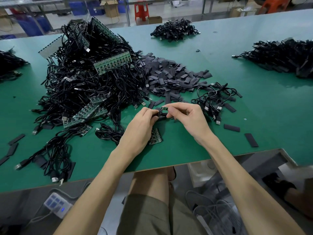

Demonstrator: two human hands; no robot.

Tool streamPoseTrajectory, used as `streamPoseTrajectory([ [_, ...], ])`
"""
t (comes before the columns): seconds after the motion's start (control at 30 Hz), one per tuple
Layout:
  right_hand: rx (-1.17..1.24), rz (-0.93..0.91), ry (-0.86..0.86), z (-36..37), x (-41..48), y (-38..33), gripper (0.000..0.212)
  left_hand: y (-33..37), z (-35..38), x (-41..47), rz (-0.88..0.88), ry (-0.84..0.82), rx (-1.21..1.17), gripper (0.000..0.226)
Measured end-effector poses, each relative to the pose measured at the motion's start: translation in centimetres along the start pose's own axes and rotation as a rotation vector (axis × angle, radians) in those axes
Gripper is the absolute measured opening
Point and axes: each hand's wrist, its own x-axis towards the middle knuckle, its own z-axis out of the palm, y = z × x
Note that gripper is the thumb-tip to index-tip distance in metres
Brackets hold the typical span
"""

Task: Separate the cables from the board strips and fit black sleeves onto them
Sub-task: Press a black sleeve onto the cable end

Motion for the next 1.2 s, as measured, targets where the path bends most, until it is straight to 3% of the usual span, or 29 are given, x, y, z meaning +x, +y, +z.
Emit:
streamPoseTrajectory([
  [1.2, -0.018, 0.062, 0.032, 0.1, 0.1, 0.3, 0.009, 1.5, -0.9, -0.7, 0.034, 0.031, 0.171, 0.027],
])
